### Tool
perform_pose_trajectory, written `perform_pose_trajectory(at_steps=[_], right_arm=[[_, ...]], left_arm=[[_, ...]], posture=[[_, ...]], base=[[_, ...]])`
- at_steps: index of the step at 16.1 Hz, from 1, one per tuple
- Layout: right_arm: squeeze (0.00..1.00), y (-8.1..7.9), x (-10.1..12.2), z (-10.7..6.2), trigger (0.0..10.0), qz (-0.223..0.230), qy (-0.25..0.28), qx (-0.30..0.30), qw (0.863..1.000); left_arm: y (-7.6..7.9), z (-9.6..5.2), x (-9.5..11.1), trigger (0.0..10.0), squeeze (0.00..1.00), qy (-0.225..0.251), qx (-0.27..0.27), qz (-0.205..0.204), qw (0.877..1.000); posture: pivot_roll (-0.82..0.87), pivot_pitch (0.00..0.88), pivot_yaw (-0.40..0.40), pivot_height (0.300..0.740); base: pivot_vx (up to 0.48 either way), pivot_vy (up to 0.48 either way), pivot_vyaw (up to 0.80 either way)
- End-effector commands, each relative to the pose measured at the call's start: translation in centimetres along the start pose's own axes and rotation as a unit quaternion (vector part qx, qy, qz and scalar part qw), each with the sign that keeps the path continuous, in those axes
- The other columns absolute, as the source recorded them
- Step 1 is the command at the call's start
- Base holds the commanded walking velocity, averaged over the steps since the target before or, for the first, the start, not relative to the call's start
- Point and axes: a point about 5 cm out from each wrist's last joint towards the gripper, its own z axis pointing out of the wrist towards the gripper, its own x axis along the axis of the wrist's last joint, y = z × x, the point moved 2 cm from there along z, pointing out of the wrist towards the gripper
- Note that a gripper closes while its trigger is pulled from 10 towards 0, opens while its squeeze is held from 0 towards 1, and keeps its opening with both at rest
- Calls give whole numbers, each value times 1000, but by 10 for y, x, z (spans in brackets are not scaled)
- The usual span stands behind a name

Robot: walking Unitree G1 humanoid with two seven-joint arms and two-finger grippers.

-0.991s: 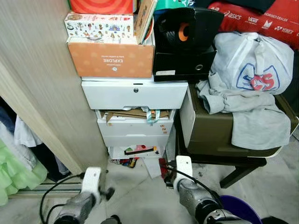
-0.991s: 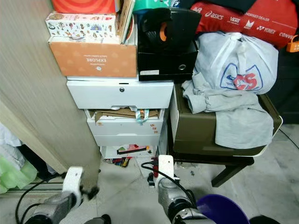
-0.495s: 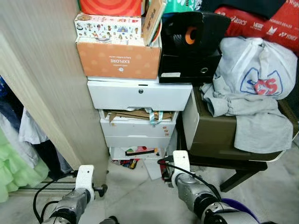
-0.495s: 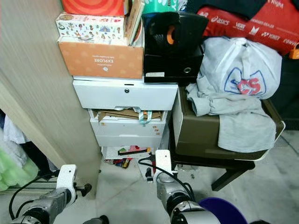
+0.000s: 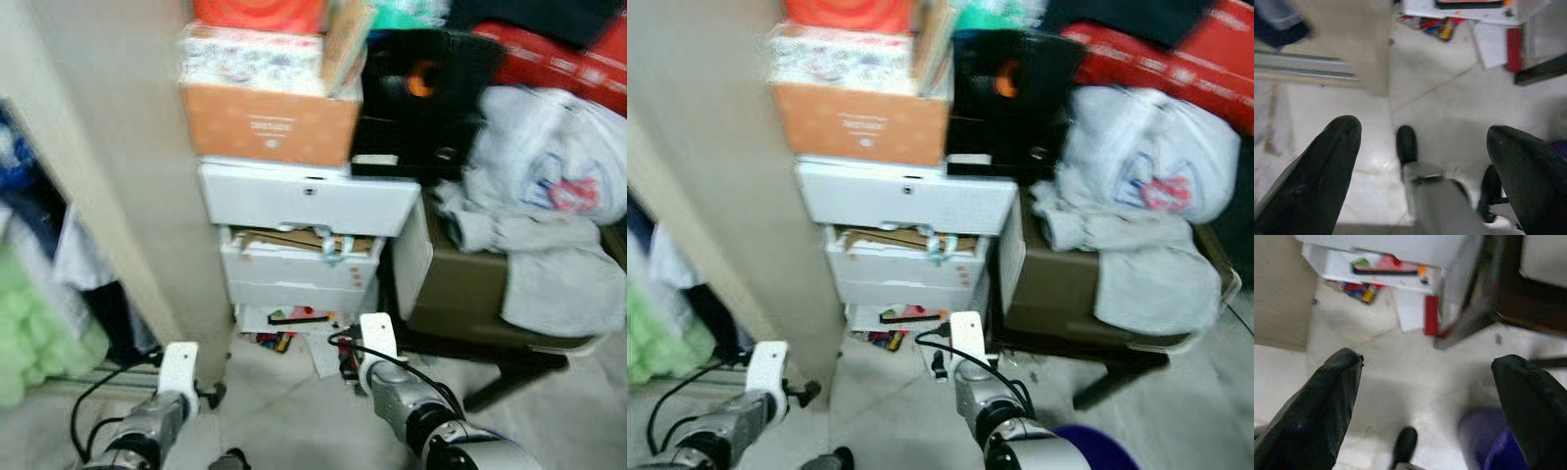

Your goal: Clean up the room

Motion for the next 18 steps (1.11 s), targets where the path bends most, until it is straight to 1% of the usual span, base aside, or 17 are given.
perform_pose_trajectory(at_steps=[1,8,10,13,15,16,18], right_arm=[[0,2,-3,0,10000,-4,-4,-1,1000],[0,1,-1,0,10000,-9,-2,3,1000],[0,2,3,0,10000,-9,5,-2,1000],[0,4,6,0,10000,-8,10,-7,1000],[0,9,19,1,10000,5,26,-20,999],[0,9,25,0,10000,8,35,-23,999],[0,12,36,0,10000,32,45,-35,998]], left_arm=[[4,1,-6,10000,0,-9,-7,2,1000],[6,1,-4,10000,0,-7,-9,7,1000],[7,1,-3,10000,0,-7,-10,10,1000],[10,2,6,10000,0,5,-15,12,1000],[18,2,24,10000,0,28,-43,17,999],[19,2,27,10000,0,29,-52,34,998],[14,1,29,10000,0,33,-51,43,997]], posture=[[52,87,-85,740],[59,74,-92,740],[60,70,-93,740],[57,66,-89,740],[63,73,-103,740],[65,75,-105,740],[55,77,-105,740]], base=[[0,0,800],[0,0,800],[0,0,800],[0,0,800],[0,0,800],[0,0,800],[0,0,800]])
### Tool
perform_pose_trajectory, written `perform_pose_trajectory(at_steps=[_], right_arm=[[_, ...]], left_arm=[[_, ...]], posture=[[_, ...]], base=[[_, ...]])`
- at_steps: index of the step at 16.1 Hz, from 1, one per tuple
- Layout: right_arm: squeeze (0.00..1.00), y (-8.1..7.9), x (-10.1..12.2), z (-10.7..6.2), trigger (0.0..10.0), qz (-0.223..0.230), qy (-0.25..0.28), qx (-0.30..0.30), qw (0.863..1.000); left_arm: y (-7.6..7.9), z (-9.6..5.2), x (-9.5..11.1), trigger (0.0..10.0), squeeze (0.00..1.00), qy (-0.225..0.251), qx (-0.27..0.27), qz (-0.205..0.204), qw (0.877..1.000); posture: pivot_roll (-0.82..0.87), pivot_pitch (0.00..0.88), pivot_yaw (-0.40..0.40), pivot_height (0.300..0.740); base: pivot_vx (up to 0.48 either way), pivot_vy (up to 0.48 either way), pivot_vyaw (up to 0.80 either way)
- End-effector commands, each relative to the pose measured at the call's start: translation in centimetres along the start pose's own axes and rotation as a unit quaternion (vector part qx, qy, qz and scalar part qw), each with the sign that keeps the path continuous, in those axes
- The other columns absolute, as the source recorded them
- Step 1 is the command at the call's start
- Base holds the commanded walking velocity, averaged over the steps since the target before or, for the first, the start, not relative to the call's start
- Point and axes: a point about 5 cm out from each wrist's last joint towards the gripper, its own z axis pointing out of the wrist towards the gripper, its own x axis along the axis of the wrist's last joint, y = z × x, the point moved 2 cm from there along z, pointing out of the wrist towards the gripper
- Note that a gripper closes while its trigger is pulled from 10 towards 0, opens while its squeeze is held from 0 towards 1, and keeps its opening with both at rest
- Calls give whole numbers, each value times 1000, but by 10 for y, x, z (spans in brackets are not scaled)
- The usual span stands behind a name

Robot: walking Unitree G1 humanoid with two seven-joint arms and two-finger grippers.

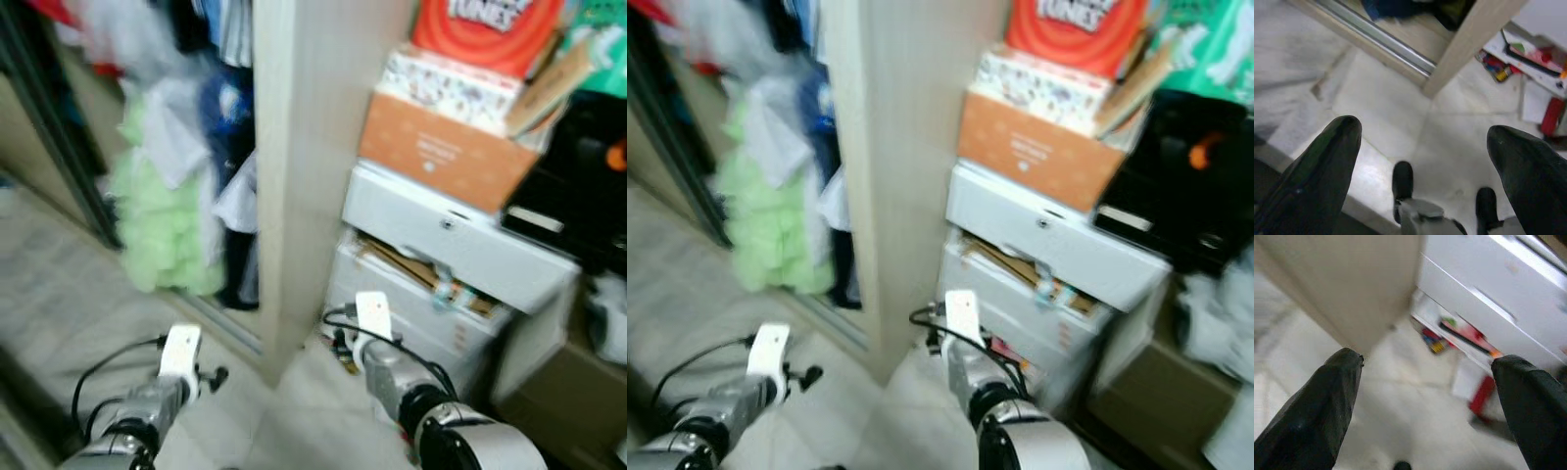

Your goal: Clean up the room

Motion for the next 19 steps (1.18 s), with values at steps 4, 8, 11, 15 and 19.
perform_pose_trajectory(at_steps=[4,8,11,15,19], right_arm=[[0,16,19,1,10000,24,19,-30,999],[0,23,13,2,10000,24,10,-34,999],[0,28,-1,2,10000,9,-9,-44,999],[0,22,-9,1,10000,-3,-21,-34,999],[0,19,-11,1,10000,-10,-23,-28,999]], left_arm=[[2,-3,-8,10000,0,-6,-25,5,1000],[10,-5,-9,10000,0,4,-41,21,999],[21,-6,-12,10000,0,-4,-64,29,997],[21,-7,-15,10000,0,-16,-67,38,997],[24,-8,-16,10000,0,-24,-71,51,996]], posture=[[54,93,-106,740],[51,103,-113,740],[50,104,-109,740],[46,104,-102,740],[45,105,-103,740]], base=[[0,0,800],[0,0,800],[0,0,800],[0,0,800],[0,0,800]])
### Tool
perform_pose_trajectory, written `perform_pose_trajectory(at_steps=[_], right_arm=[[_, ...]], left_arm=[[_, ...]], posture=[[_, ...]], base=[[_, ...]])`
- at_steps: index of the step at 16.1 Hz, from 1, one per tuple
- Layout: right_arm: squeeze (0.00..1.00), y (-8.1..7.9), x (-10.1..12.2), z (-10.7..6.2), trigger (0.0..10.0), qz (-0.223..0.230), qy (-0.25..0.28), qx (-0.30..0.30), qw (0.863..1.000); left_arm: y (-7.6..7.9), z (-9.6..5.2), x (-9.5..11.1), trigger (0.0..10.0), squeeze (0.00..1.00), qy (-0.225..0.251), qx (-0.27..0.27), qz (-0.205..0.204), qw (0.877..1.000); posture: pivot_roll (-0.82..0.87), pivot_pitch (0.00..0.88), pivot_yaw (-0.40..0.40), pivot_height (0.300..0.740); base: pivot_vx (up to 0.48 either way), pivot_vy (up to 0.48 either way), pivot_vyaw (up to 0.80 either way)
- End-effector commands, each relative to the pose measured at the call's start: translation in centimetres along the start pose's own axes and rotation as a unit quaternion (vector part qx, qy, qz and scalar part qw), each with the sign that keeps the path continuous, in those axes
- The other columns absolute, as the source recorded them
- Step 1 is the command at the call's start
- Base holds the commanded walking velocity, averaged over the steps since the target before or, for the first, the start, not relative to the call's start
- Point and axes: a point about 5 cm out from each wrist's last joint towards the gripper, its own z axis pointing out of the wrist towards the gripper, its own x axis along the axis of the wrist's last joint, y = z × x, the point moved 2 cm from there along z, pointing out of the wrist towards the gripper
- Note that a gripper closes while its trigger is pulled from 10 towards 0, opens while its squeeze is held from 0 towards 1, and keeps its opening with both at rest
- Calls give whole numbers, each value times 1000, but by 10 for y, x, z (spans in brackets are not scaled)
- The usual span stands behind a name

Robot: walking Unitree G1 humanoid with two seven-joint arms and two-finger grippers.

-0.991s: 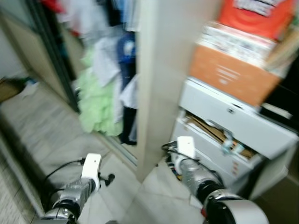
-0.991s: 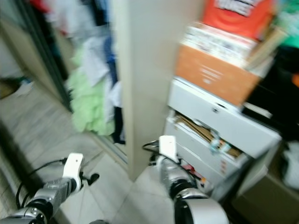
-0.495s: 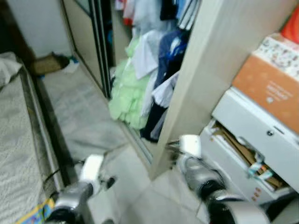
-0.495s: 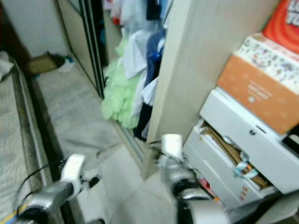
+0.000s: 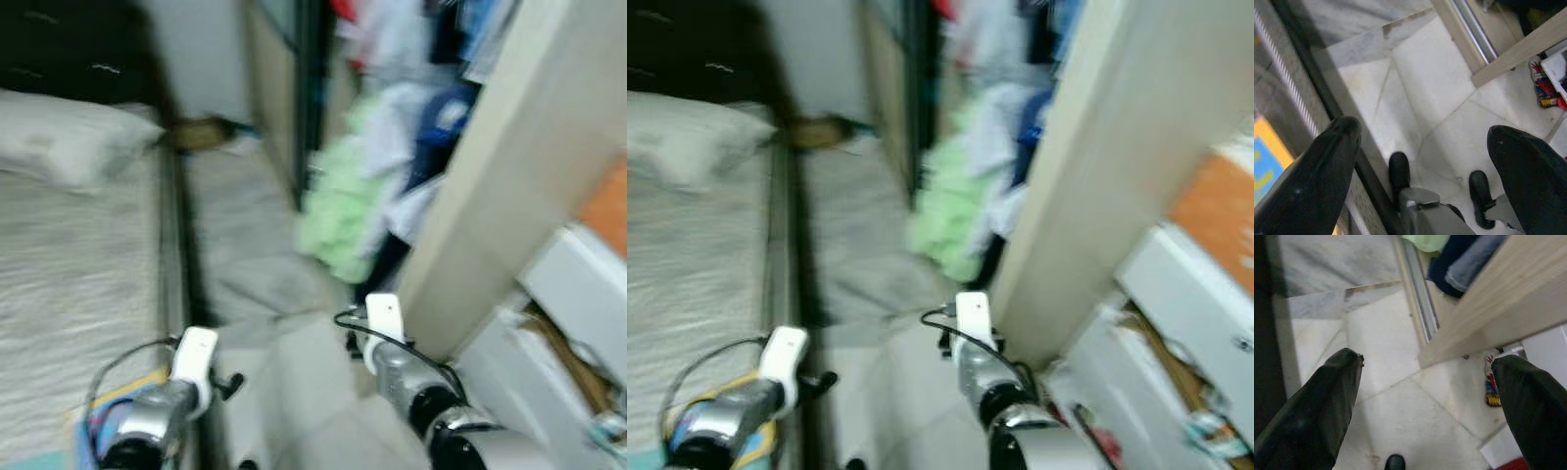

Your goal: Clean up the room

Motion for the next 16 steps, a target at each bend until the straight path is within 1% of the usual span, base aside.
perform_pose_trajectory(at_steps=[1,10,11,12,14,15,16], right_arm=[[0,3,-4,0,10000,-4,-8,-4,1000],[0,-1,-3,0,10000,-9,-6,9,1000],[0,-1,-2,0,10000,-9,-4,12,1000],[0,-3,4,0,10000,-13,11,17,1000],[0,-6,16,-1,10000,-28,38,27,999],[0,-7,26,-2,10000,-34,60,33,997],[0,-6,37,-2,10000,-36,81,38,995]], left_arm=[[5,0,-8,10000,0,-19,-10,10,1000],[6,-1,-8,10000,0,-21,-9,10,1000],[7,-2,-5,10000,0,-12,-5,12,1000],[3,-3,1,10000,0,10,13,4,1000],[-7,-8,18,10000,0,69,52,-13,996],[-12,-14,30,10000,0,112,74,-31,990],[-17,-21,41,10000,0,156,97,-45,982]], posture=[[45,105,-103,740],[47,104,-108,740],[49,103,-111,740],[49,103,-111,740],[49,103,-111,740],[49,103,-111,740],[58,109,-114,740]], base=[[0,0,800],[0,0,800],[0,0,800],[0,0,800],[0,0,800],[0,0,700],[0,0,800]])
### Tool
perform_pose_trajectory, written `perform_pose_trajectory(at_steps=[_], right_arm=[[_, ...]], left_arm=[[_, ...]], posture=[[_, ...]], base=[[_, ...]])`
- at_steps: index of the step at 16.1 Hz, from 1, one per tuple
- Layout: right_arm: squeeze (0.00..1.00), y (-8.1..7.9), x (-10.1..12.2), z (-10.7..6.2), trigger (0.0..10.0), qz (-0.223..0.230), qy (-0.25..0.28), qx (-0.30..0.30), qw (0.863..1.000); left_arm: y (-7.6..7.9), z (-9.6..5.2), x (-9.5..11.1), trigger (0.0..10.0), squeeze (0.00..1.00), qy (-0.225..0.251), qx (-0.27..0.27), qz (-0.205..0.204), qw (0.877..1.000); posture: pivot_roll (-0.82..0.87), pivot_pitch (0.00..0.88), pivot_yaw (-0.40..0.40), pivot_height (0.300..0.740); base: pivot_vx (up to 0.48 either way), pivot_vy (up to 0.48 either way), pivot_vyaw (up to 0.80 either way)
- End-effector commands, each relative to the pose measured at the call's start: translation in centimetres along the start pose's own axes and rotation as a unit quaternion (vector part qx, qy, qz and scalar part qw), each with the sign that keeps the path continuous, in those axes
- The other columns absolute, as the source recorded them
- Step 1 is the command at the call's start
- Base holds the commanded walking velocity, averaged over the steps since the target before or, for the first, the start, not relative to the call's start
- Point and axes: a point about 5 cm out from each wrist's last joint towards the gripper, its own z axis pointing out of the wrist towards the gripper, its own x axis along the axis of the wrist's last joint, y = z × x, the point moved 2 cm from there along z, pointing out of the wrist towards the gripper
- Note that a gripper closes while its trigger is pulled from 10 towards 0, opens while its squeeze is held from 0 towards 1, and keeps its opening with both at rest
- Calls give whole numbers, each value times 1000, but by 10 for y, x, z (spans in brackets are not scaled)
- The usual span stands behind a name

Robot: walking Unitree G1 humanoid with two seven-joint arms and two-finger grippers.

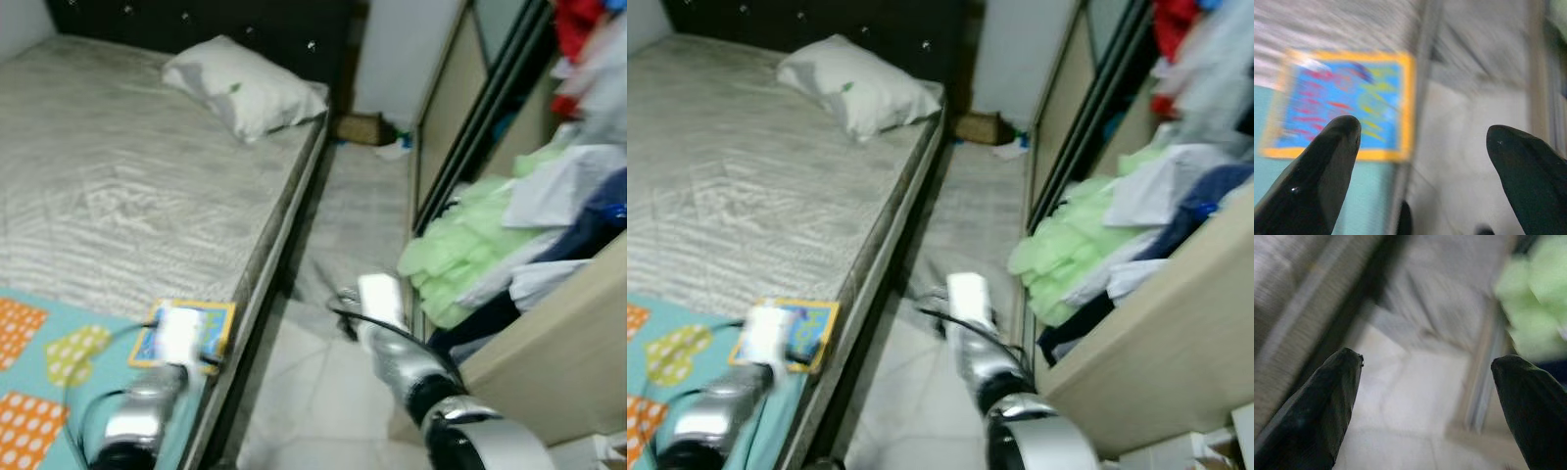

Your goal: Clean up the room

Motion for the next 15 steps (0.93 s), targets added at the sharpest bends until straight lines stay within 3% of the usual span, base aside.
perform_pose_trajectory(at_steps=[1,5,7,9,11,15], right_arm=[[0,7,9,1,10000,-9,19,0,1000],[0,8,25,-1,10000,-17,62,24,998],[0,13,35,-6,10000,-27,107,41,993],[0,18,42,-13,10000,-26,145,58,987],[0,26,45,-25,10000,-37,188,77,978],[0,31,42,-41,10000,-16,217,100,971]], left_arm=[[2,-4,14,10000,0,51,17,-12,998],[-1,-25,48,10000,0,167,57,-33,984],[-5,-45,54,10000,0,216,88,-45,971],[-4,-63,57,10000,0,257,83,-29,962],[-7,-83,56,10000,0,281,106,-39,953],[-2,-95,57,10000,0,293,108,-23,950]], posture=[[58,110,-112,740],[57,116,-106,740],[58,116,-102,740],[55,113,-100,740],[48,105,-102,740],[51,98,-92,740]], base=[[0,0,800],[0,0,800],[0,0,800],[0,0,800],[0,0,800],[0,0,800]])
